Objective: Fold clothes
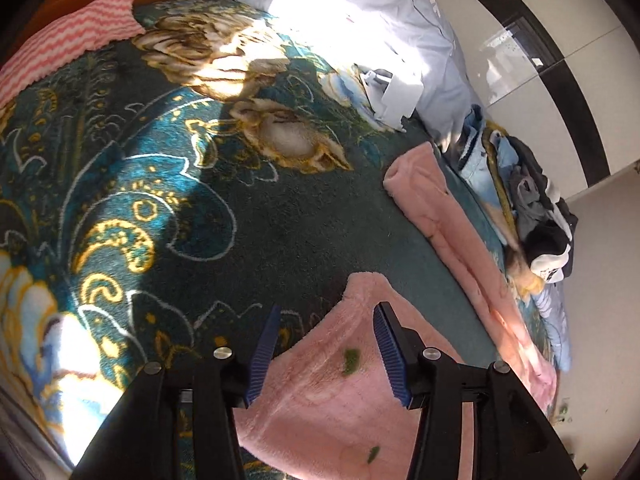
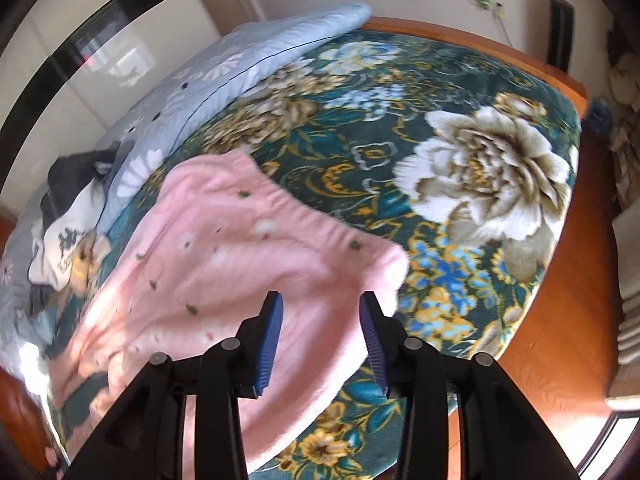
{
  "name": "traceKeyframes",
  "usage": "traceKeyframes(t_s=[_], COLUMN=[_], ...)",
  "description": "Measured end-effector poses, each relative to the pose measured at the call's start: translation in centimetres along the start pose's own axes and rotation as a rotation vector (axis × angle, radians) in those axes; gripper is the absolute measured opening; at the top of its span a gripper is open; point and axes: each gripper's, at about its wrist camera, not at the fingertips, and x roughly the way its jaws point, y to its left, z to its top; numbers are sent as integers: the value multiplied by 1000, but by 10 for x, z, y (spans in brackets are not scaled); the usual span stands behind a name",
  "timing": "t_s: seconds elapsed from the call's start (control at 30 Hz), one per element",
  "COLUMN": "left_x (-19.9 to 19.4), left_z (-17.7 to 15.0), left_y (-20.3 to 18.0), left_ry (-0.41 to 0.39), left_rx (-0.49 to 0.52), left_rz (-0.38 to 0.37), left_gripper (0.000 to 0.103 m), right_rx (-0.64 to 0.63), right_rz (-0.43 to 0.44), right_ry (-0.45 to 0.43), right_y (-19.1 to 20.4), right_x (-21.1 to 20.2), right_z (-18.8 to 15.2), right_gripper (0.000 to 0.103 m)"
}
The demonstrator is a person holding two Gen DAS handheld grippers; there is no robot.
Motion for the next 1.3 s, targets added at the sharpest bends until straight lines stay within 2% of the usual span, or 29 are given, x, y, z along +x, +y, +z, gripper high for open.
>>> traceKeyframes(t_s=[0.1, 0.2, 0.37, 0.5, 0.63, 0.77, 0.9, 1.03, 1.17, 1.3], left_x=[21, 31, 24, 7, 1, 6, -1, 1, 11, 29], left_z=[5, 7, 5, -1, -7, -18, -40, -50, -42, -24], left_y=[-4, -9, -26, -38, -48, -53, -61, -73, -83, -78], left_ry=[58, 93, 109, 85, 86, 104, 101, 78, 75, 99], left_rx=[8, 12, 90, 144, 205, 251, 320, 397, 424, 367], left_rz=[-48, -81, -122, -133, -147, -46, -35, 21, 21, -24], left_gripper=[53, 53, 53, 53, 53, 53, 53, 53, 53, 52], right_rx=[-146, -219, -332, -437, -554, -632, -632, -611, -616, -621], right_rz=[55, 113, 212, 292, 331, 315, 321, 318, 334, 342], right_ry=[28, 66, 127, 189, 260, 288, 305, 325, 323, 316], right_y=[51, 90, 152, 204, 246, 265, 262, 258, 258, 264], right_x=[4, 14, 26, 37, 54, 61, 63, 67, 64, 62], right_z=[-19, -37, -71, -107, -145, -170, -174, -174, -175, -175], right_gripper=[50, 50, 50, 51, 51, 51, 51, 51, 51, 51])
